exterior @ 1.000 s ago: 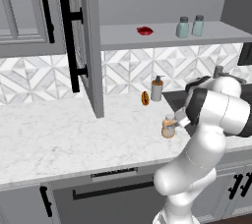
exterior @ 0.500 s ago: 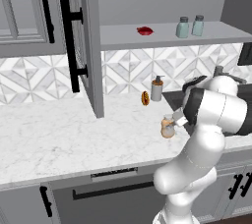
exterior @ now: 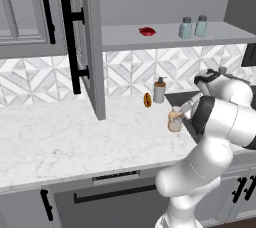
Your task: Put the shaker and condiment bottle from the counter next to their counterparts in the cabinet.
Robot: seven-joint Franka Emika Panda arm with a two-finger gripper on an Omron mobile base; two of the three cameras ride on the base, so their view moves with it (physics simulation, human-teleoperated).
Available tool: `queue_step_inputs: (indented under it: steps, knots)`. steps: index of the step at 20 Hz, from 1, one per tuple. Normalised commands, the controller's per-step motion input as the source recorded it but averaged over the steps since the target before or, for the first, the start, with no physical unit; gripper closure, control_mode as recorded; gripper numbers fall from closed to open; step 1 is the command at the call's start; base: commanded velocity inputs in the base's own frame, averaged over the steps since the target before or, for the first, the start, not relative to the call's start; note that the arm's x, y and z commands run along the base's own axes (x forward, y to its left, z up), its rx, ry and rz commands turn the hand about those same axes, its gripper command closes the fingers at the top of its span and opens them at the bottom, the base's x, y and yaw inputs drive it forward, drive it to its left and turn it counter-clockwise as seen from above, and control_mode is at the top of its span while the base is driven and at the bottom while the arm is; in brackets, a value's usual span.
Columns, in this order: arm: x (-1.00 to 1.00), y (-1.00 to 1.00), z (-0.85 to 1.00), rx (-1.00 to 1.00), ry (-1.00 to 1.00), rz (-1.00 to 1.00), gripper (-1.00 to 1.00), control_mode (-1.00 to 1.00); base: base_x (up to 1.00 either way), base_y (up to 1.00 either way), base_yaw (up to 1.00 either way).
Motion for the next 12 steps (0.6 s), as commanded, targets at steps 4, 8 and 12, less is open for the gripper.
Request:
queue_step_inputs:
  steps: [4,8,12]
  knots:
    - [-0.21,-0.04,0.89,0.00,0.00,-0.07,1.00,-1.00,0.00,0.00,0.00]
    - [-0.26,0.00,0.79,0.00,0.00,-0.12,1.00,-1.00,0.00,0.00,0.00]
    - [-0.33,0.00,0.82,0.00,0.00,-0.17,1.00,-1.00,0.00,0.00,0.00]
